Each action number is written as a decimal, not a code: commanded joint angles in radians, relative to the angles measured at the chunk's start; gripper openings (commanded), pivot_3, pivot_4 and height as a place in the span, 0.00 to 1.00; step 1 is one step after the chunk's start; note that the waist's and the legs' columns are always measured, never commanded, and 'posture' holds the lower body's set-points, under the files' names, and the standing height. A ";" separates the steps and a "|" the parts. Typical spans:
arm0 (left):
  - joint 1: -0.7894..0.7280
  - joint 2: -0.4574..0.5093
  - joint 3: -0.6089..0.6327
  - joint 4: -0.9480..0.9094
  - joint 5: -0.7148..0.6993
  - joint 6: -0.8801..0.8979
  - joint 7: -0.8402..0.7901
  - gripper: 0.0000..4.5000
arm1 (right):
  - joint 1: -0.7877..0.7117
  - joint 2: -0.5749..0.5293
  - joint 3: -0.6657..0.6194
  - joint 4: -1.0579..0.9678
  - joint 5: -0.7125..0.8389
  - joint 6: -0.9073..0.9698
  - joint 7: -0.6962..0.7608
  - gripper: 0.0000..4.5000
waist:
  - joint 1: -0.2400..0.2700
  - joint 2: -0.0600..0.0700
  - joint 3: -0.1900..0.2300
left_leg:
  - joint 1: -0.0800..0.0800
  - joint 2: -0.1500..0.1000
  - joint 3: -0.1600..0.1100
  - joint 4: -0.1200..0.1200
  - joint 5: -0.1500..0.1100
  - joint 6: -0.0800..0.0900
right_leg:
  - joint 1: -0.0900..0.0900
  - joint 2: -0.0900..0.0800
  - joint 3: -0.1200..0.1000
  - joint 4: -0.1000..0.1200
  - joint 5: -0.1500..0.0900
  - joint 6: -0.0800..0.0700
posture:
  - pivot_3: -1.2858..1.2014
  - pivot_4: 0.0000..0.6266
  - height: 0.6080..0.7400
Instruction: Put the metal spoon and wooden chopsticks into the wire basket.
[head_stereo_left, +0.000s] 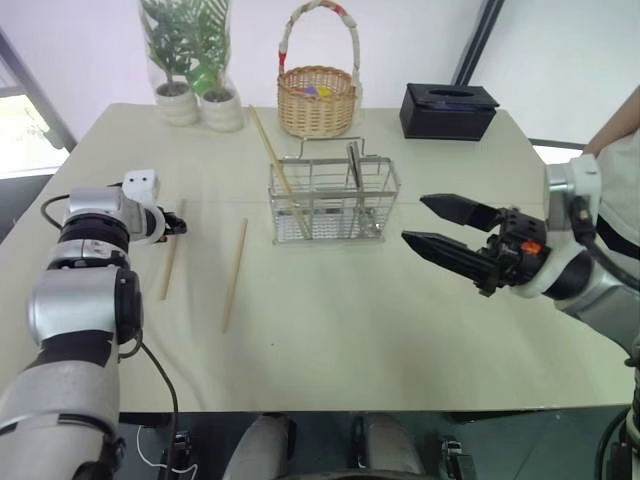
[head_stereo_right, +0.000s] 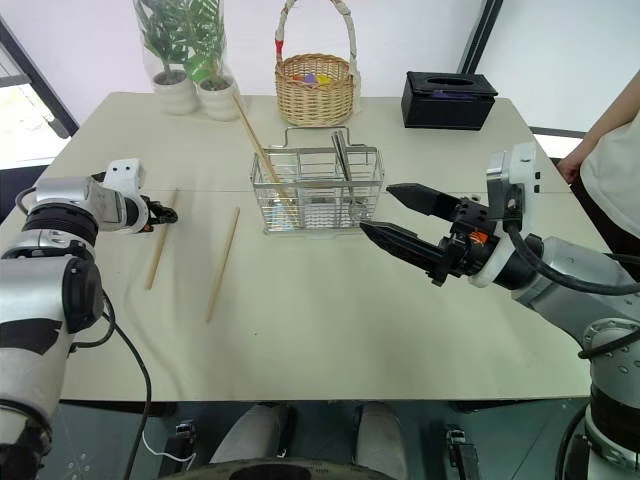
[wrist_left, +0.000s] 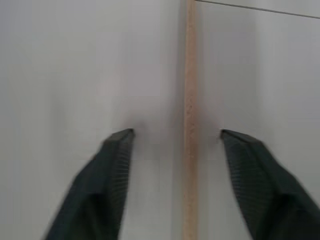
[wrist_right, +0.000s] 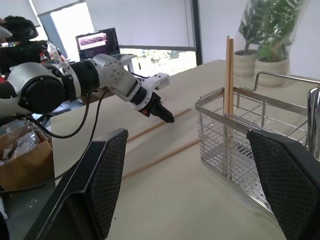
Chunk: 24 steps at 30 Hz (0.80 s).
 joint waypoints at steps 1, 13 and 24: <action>-0.014 -0.012 0.031 0.017 -0.001 0.003 0.009 0.22 | 0.007 -0.015 -0.027 -0.032 0.024 -0.033 -0.005 0.88 | 0.001 0.000 0.000 | 0.000 0.000 0.000 0.000 0.000 0.000 | 0.000 0.000 0.000 0.000 0.000 0.000 | 0.52 0.24 0.32; -0.041 0.002 0.131 -0.049 -0.017 -0.173 0.080 0.01 | 0.015 -0.029 -0.008 -0.007 0.010 -0.064 0.012 0.88 | -0.002 -0.001 -0.001 | 0.000 0.000 0.000 0.000 0.000 0.000 | 0.000 0.000 0.000 0.000 0.000 0.000 | 0.52 0.24 0.32; 0.040 -0.131 0.360 -0.802 -0.313 -0.469 0.103 0.01 | 0.028 -0.031 -0.013 -0.016 0.038 -0.056 -0.043 0.88 | 0.001 -0.002 0.000 | -0.004 0.000 0.000 0.002 0.000 -0.001 | 0.000 -0.001 0.000 -0.003 0.000 0.000 | 0.52 0.24 0.32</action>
